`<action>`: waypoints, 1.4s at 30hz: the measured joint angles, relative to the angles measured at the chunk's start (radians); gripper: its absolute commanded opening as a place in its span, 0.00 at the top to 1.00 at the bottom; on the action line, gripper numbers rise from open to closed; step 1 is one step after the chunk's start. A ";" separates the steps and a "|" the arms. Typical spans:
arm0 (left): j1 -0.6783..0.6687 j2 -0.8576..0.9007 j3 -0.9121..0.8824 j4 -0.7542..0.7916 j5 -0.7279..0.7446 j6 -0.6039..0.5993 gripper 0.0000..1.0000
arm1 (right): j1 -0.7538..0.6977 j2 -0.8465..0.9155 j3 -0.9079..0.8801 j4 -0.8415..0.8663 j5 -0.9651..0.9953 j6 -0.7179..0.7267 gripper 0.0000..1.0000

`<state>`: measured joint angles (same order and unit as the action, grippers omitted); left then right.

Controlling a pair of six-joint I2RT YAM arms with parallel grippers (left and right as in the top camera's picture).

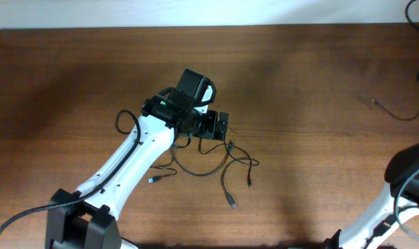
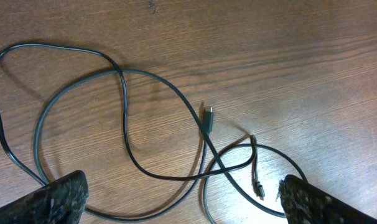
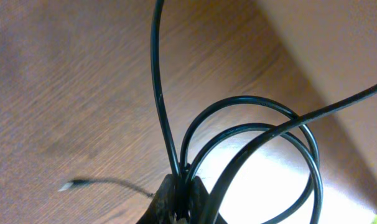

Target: Untangle cables

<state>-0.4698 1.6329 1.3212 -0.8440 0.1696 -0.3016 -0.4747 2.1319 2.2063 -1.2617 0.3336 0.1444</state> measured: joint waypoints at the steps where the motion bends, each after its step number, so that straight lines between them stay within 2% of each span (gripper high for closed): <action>1: 0.000 0.000 0.000 0.000 0.000 0.000 0.01 | 0.000 0.035 0.000 -0.001 -0.025 0.006 0.96; 4: 0.000 0.000 0.000 0.000 0.000 0.000 0.01 | 0.000 0.156 0.000 -0.013 -0.084 0.014 0.92; 5: 0.000 0.000 0.000 0.000 0.000 0.000 0.01 | 0.000 0.183 -0.002 -0.013 -0.093 0.014 0.67; 6: 0.000 0.000 0.000 0.000 0.000 0.000 0.01 | 0.000 0.206 -0.004 -0.014 -0.100 0.017 0.25; 7: 0.000 0.000 0.000 0.000 0.000 0.000 0.01 | 0.000 0.220 -0.005 -0.014 -0.105 0.018 0.01; 16: 0.000 0.000 0.000 0.000 0.000 0.000 0.01 | 0.000 0.229 -0.006 -0.040 -0.127 0.017 0.01; 18: 0.000 0.000 0.000 0.000 0.000 0.000 0.01 | -0.001 0.229 -0.006 -0.055 -0.216 0.013 0.01; 23: 0.000 0.000 0.000 0.000 0.000 0.000 0.01 | 0.012 0.229 -0.006 -0.163 -0.663 -0.116 0.01; 25: 0.000 0.000 0.000 0.000 0.000 0.000 0.01 | 0.031 0.229 -0.006 -0.207 -0.734 -0.148 0.01; 30: 0.000 0.000 0.000 0.000 0.000 0.000 0.01 | 0.165 0.229 -0.006 -0.374 -0.811 -0.253 0.00; 37: 0.000 0.000 0.000 0.018 -0.004 0.000 0.01 | 0.379 0.229 -0.014 -0.433 -0.818 -0.280 0.00; 40: 0.000 0.000 0.000 0.043 -0.079 0.000 0.01 | 0.473 0.229 -0.049 -0.432 -0.818 -0.283 0.01; 42: 0.004 0.000 0.000 0.018 -0.198 0.002 0.01 | 0.533 0.229 -0.070 -0.417 -0.818 -0.283 0.01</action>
<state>-0.4656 1.6329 1.3209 -0.8261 -0.0280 -0.2996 0.0582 2.3611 2.1365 -1.6787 -0.4839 -0.1390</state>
